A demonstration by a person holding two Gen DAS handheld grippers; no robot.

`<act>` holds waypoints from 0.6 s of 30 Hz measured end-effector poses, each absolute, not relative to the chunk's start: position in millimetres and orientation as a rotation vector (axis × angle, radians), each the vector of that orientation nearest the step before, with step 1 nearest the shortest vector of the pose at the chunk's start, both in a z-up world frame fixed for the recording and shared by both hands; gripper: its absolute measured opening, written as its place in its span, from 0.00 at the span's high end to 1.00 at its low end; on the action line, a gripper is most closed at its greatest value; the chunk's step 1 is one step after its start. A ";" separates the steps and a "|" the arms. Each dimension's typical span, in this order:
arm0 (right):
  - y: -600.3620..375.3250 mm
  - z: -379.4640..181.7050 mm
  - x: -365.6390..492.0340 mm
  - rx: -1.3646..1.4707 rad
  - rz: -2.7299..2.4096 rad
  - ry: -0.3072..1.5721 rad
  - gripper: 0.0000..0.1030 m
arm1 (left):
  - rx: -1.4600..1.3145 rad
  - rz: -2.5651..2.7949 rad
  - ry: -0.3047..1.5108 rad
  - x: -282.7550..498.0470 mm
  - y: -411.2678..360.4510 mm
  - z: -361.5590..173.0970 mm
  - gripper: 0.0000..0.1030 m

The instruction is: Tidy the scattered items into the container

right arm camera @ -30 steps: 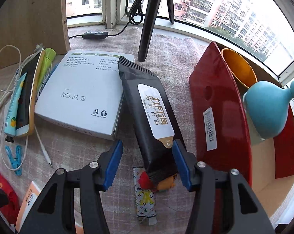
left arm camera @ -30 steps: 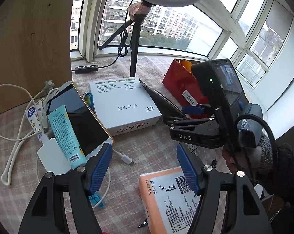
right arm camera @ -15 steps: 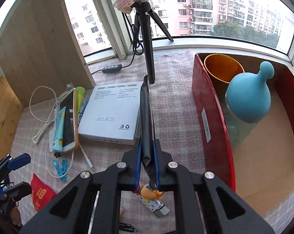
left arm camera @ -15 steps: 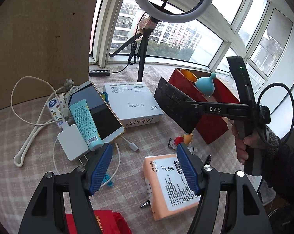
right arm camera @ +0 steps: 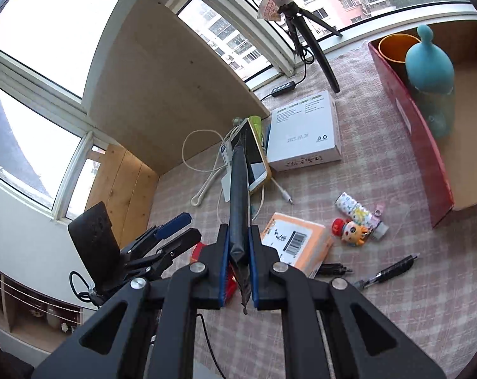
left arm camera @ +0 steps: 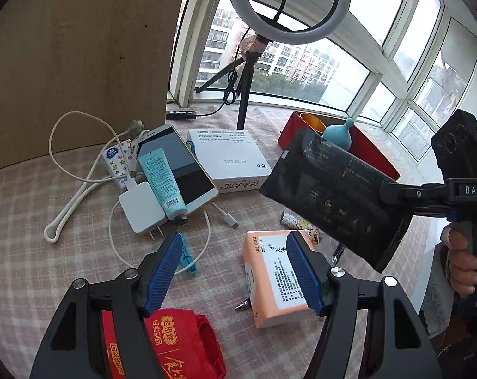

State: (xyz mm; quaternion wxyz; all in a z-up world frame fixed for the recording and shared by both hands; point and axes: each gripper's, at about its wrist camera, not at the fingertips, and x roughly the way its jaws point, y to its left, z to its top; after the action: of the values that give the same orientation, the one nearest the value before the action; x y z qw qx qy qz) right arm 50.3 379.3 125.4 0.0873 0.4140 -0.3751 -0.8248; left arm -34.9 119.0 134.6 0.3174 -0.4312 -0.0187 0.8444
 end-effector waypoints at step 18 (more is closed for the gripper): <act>384.5 114.3 38.9 1.322 -2.700 -0.914 0.65 | -1.146 2.196 -0.001 -46.1 140.7 128.7 0.36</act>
State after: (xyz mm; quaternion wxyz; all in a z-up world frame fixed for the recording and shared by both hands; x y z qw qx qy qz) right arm 38.9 384.5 114.3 -0.0003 0.4209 -0.2908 -0.8593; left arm -46.1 140.7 128.7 0.3263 -0.4374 -0.0005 0.8380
